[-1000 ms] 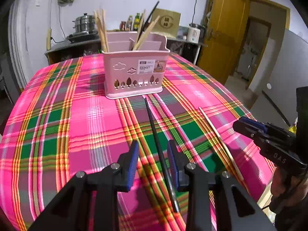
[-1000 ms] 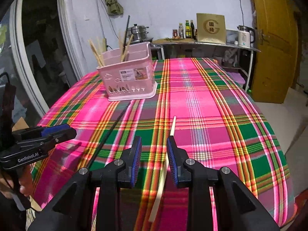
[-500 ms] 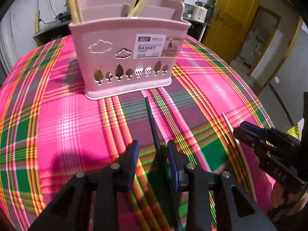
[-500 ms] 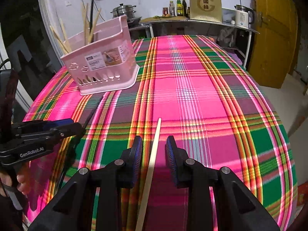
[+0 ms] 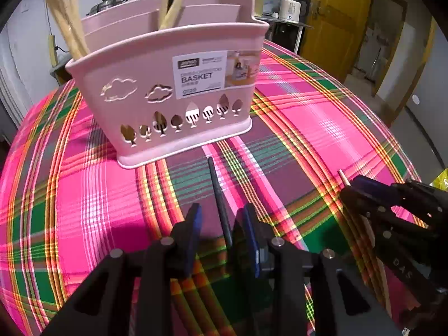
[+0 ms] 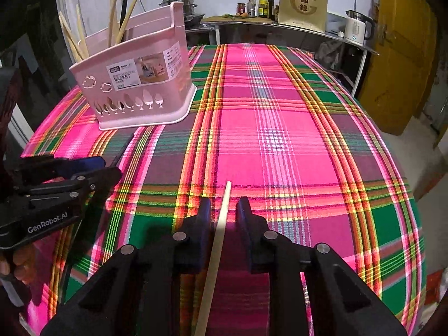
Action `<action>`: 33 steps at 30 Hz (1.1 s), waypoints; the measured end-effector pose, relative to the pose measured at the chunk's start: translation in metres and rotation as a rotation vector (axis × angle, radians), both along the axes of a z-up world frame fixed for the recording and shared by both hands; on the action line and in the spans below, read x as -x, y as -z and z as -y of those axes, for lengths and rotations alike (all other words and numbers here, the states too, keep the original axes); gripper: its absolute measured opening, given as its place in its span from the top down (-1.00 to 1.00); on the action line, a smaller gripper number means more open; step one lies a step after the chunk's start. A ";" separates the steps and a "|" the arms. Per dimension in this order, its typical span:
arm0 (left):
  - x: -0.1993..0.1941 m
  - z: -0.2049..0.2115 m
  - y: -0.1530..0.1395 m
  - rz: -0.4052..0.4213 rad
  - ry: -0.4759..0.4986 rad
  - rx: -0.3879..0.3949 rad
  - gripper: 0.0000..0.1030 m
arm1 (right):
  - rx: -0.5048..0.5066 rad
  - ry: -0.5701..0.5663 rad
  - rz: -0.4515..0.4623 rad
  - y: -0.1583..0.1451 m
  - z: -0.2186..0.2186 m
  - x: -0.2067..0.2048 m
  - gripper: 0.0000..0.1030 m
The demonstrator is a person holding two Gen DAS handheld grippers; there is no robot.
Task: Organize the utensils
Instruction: 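Close the left tool on the dark chopstick while the right tool grasps the bamboo chopstick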
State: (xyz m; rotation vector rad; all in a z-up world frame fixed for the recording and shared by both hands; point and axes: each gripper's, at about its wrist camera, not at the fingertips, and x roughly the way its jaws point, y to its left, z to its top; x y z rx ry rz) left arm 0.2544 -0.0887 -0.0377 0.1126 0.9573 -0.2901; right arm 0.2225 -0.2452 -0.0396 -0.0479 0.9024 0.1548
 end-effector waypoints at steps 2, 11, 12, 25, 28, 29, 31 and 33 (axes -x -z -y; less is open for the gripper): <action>-0.001 0.001 0.000 0.006 0.000 -0.004 0.39 | 0.008 0.000 0.002 0.000 -0.001 0.001 0.67; -0.003 0.004 0.000 0.000 -0.005 -0.004 0.85 | -0.011 -0.003 -0.010 -0.001 0.002 -0.001 0.89; -0.003 0.004 -0.001 -0.002 -0.004 -0.004 0.85 | -0.018 -0.003 -0.014 -0.001 0.002 -0.002 0.89; 0.006 -0.007 -0.026 0.016 0.009 0.046 0.87 | -0.078 -0.021 0.018 -0.020 0.006 0.003 0.89; 0.011 -0.011 -0.039 0.038 0.012 0.061 0.87 | -0.097 -0.027 0.039 -0.031 0.007 0.006 0.89; 0.013 -0.013 -0.045 0.047 0.013 0.068 0.87 | -0.102 -0.028 0.049 -0.035 0.008 0.007 0.89; 0.017 -0.016 -0.055 0.067 0.015 0.077 0.87 | -0.116 -0.030 0.064 -0.042 0.009 0.008 0.89; 0.020 -0.019 -0.065 0.086 0.016 0.090 0.87 | -0.124 -0.033 0.079 -0.049 0.010 0.010 0.89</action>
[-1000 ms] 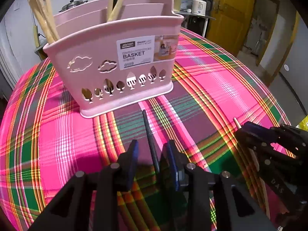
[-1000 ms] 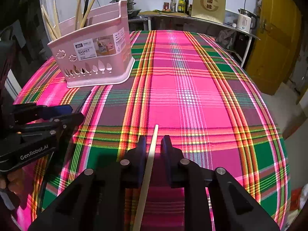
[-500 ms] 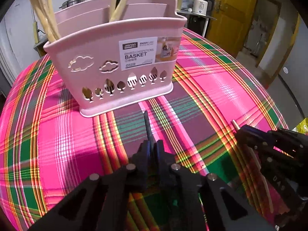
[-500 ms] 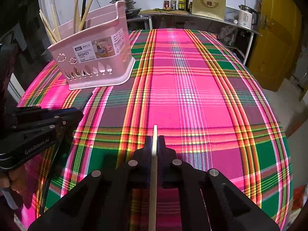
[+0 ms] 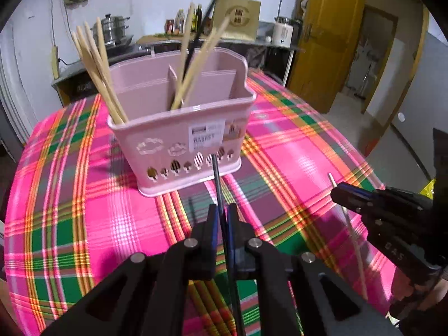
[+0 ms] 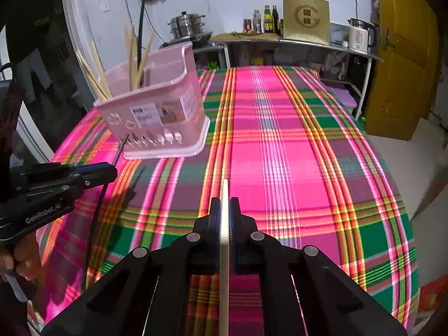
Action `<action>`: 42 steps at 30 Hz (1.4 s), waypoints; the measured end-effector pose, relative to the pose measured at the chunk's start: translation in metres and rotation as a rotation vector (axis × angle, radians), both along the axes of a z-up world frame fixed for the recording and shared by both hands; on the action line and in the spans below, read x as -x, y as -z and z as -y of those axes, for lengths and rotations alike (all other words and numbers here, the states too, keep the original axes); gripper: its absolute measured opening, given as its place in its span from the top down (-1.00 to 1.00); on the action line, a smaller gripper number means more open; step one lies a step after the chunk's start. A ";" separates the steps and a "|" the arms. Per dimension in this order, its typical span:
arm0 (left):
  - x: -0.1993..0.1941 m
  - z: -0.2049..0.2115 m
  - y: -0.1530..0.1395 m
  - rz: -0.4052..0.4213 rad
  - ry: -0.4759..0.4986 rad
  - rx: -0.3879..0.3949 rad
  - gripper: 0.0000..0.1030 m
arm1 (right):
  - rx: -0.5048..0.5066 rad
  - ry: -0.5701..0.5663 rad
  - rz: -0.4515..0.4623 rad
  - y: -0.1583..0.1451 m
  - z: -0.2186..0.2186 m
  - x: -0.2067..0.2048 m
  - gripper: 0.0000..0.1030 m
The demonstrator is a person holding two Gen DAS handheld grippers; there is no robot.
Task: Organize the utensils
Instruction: 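Close the left tool on the dark chopstick while the right tool grasps the bamboo chopstick, then lift both held chopsticks upright and carry them over the pink basket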
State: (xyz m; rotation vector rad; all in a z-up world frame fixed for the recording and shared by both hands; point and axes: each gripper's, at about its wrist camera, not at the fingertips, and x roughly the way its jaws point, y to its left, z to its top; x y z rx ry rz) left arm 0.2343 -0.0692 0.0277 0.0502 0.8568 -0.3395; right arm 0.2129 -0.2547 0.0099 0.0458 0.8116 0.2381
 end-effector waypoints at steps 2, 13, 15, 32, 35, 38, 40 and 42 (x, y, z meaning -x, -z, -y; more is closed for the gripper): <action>0.003 -0.004 -0.009 0.016 0.000 0.014 0.87 | -0.005 -0.002 0.012 -0.006 0.000 0.002 0.89; 0.033 -0.021 -0.064 0.138 0.010 0.063 0.90 | -0.028 -0.029 0.119 -0.050 -0.005 0.021 0.89; 0.038 -0.022 -0.071 0.158 0.011 0.066 0.90 | -0.030 -0.034 0.136 -0.057 -0.006 0.024 0.89; 0.003 0.001 -0.011 -0.040 0.038 0.007 0.72 | -0.039 -0.038 0.168 -0.069 -0.004 0.039 0.89; -0.009 0.010 0.009 -0.098 0.050 -0.013 0.65 | -0.039 -0.043 0.165 -0.069 -0.004 0.038 0.89; -0.022 0.017 0.028 -0.143 0.053 -0.038 0.58 | -0.039 -0.043 0.162 -0.068 -0.003 0.035 0.89; -0.030 0.021 0.039 -0.167 0.051 -0.062 0.58 | -0.041 -0.042 0.160 -0.067 -0.001 0.032 0.89; -0.037 0.023 0.048 -0.185 0.043 -0.084 0.58 | -0.042 -0.040 0.159 -0.066 0.000 0.031 0.89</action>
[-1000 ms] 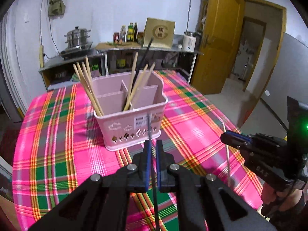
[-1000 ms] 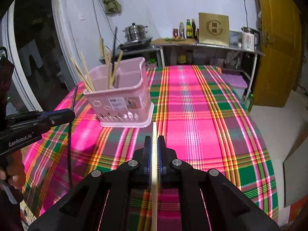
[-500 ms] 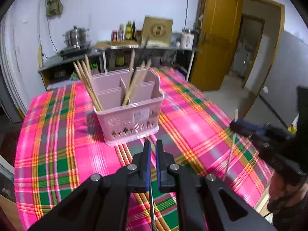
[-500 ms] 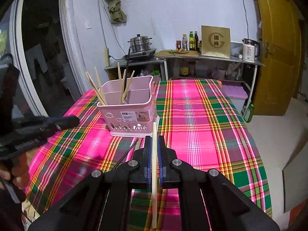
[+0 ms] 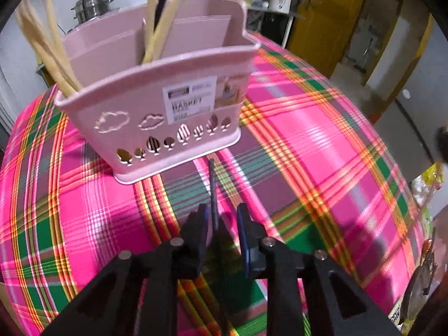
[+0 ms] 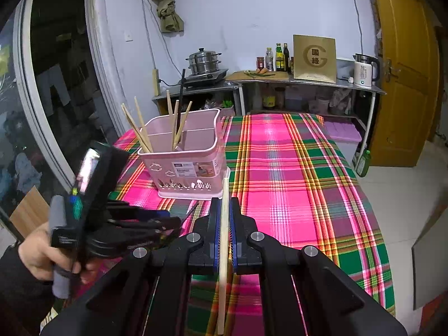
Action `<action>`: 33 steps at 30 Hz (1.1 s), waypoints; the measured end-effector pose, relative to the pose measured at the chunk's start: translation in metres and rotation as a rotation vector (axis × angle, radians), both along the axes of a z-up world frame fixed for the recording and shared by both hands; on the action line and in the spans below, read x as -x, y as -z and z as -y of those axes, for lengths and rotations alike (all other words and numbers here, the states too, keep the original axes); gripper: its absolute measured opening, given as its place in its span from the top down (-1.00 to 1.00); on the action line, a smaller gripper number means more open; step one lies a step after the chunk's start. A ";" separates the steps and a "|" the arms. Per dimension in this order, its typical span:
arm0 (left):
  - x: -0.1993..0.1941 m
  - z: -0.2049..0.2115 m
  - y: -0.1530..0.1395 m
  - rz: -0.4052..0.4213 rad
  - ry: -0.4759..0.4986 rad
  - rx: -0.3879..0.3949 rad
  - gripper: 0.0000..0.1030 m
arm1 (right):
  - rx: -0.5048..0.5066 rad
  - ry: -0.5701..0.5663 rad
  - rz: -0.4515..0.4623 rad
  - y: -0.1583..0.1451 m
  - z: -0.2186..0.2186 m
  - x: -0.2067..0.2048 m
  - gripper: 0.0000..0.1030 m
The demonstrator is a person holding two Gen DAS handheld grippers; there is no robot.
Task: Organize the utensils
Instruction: 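Lift both held chopsticks upright and carry them over the pink basket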
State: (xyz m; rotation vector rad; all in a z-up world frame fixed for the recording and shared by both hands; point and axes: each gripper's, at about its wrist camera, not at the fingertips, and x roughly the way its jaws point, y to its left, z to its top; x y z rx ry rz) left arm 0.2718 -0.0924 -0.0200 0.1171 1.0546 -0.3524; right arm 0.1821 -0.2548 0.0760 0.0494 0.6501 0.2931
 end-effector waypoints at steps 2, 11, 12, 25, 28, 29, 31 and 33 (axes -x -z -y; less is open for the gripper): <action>-0.006 0.001 0.006 -0.013 -0.003 -0.012 0.58 | -0.003 0.001 -0.001 0.000 0.002 -0.001 0.89; -0.014 0.008 0.019 0.008 -0.010 -0.057 0.64 | -0.004 0.003 -0.002 0.001 0.005 -0.002 0.89; -0.013 0.008 0.018 0.014 -0.008 -0.062 0.69 | -0.004 0.003 -0.002 0.001 0.005 -0.002 0.89; 0.004 -0.015 -0.023 0.088 -0.020 0.012 0.89 | -0.003 0.001 0.003 0.003 0.005 -0.006 0.89; 0.018 -0.025 -0.049 0.143 -0.020 0.040 0.89 | -0.006 0.002 0.007 0.002 0.004 -0.005 0.89; 0.024 -0.029 -0.059 0.166 -0.022 0.049 0.89 | -0.006 0.003 0.010 0.002 0.003 -0.004 0.89; 0.032 -0.036 -0.077 0.204 -0.022 0.069 0.89 | -0.008 0.002 0.015 0.000 0.003 -0.002 0.89; 0.040 -0.041 -0.093 0.242 -0.021 0.088 0.89 | -0.009 -0.001 0.025 -0.003 0.001 0.000 0.89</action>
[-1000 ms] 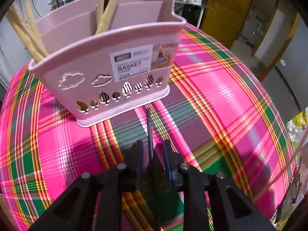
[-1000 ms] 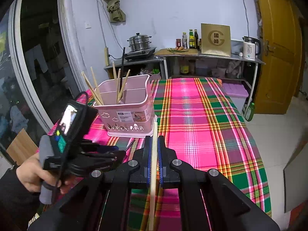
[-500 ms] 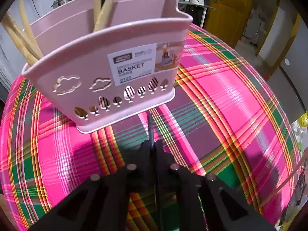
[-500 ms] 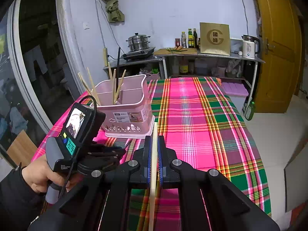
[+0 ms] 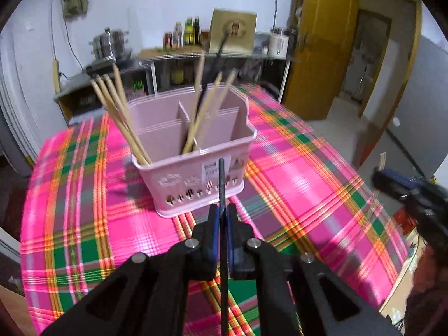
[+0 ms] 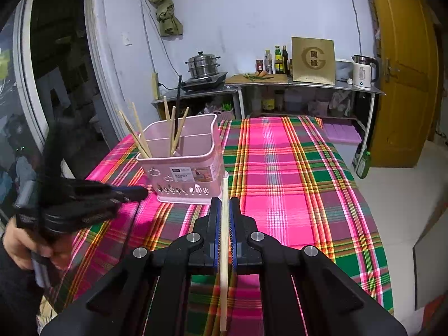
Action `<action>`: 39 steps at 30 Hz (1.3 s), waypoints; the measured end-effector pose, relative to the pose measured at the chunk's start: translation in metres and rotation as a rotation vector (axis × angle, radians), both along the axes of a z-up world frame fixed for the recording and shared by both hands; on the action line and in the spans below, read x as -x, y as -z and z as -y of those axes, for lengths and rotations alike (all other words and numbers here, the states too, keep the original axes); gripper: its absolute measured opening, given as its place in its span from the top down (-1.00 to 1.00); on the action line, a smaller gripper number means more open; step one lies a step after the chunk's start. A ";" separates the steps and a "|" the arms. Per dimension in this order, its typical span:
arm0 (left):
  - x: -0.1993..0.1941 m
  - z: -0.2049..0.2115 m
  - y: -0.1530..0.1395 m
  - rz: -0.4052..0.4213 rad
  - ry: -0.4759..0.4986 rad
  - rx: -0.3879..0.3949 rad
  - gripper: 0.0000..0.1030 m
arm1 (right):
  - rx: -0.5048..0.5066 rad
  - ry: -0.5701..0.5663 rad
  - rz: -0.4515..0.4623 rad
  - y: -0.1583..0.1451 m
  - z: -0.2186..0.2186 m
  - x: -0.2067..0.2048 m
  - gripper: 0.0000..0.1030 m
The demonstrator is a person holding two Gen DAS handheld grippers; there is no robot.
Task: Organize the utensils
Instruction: 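Lift both held chopsticks upright and carry them over the pink basket, then lower both held chopsticks down into the pink basket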
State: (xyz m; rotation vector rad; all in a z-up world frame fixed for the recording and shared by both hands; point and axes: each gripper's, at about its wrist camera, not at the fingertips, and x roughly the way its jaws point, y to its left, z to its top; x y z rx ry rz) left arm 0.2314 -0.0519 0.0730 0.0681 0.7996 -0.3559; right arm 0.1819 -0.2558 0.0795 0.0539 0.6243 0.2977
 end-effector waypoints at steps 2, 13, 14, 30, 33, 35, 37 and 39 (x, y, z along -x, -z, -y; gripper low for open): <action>0.010 -0.006 -0.014 0.033 0.001 0.021 0.90 | -0.001 -0.003 0.007 -0.003 -0.002 0.003 0.89; 0.044 -0.025 -0.045 0.123 0.004 0.063 0.90 | 0.007 -0.023 0.043 -0.020 -0.016 0.015 0.89; 0.045 -0.027 -0.045 0.124 0.004 0.071 0.90 | 0.008 -0.025 0.045 -0.022 -0.017 0.015 0.89; 0.045 -0.041 -0.085 0.190 -0.009 0.076 0.90 | 0.010 -0.076 0.130 -0.058 -0.040 0.006 0.89; 0.038 -0.044 -0.096 0.202 -0.015 0.073 0.90 | 0.002 -0.098 0.163 -0.071 -0.048 -0.001 0.89; 0.031 -0.046 -0.104 0.205 -0.019 0.076 0.90 | -0.007 -0.111 0.182 -0.080 -0.055 -0.007 0.89; 0.024 -0.049 -0.110 0.211 -0.027 0.075 0.90 | -0.014 -0.122 0.198 -0.086 -0.060 -0.013 0.89; 0.017 -0.051 -0.116 0.215 -0.033 0.078 0.90 | -0.027 -0.127 0.210 -0.093 -0.064 -0.021 0.89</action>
